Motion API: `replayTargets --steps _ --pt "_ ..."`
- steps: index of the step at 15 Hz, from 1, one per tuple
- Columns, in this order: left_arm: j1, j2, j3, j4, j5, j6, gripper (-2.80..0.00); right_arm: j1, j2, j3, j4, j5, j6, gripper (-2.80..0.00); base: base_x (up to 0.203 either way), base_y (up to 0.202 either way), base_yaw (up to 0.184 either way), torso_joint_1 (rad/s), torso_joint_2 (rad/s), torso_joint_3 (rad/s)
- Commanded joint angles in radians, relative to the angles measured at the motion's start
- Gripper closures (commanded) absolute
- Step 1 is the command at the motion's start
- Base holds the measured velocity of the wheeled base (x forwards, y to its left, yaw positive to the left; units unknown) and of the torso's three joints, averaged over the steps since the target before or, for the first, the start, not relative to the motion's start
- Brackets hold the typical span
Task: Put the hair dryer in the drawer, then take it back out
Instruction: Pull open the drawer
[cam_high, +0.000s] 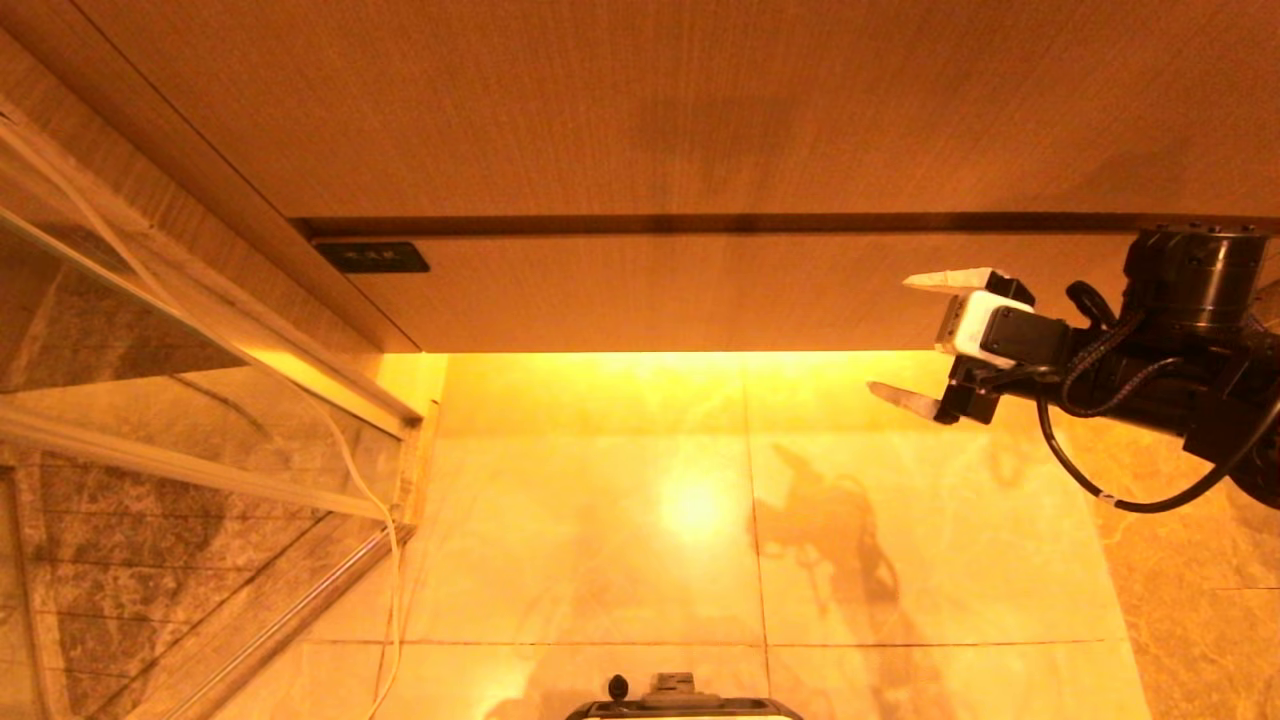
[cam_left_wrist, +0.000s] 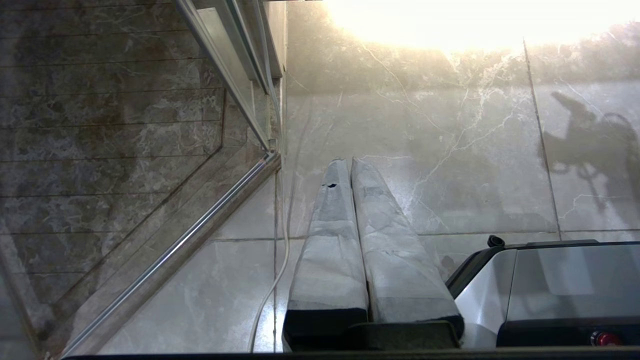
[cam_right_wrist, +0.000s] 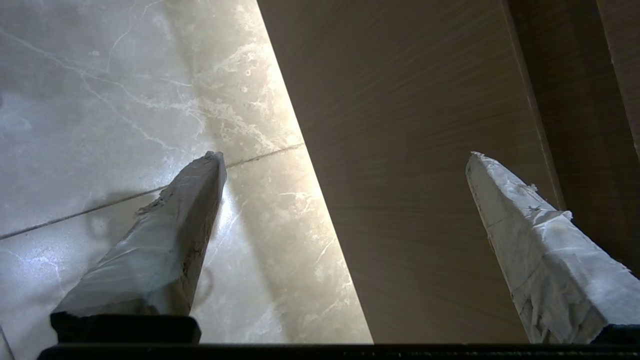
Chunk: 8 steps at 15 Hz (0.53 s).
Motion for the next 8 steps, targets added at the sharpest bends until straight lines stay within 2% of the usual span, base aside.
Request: replayTargets --steps 1,8 --pt "0.000 0.000 0.002 0.000 0.000 0.000 0.00 0.000 0.000 0.000 -0.003 0.003 -0.006 -2.80 0.000 0.000 0.000 0.000 0.00 0.000" --pt "0.000 0.000 0.002 0.000 0.000 0.000 0.00 0.000 0.000 0.000 -0.003 0.003 -0.006 -2.80 0.000 0.000 0.000 0.000 0.00 0.000"
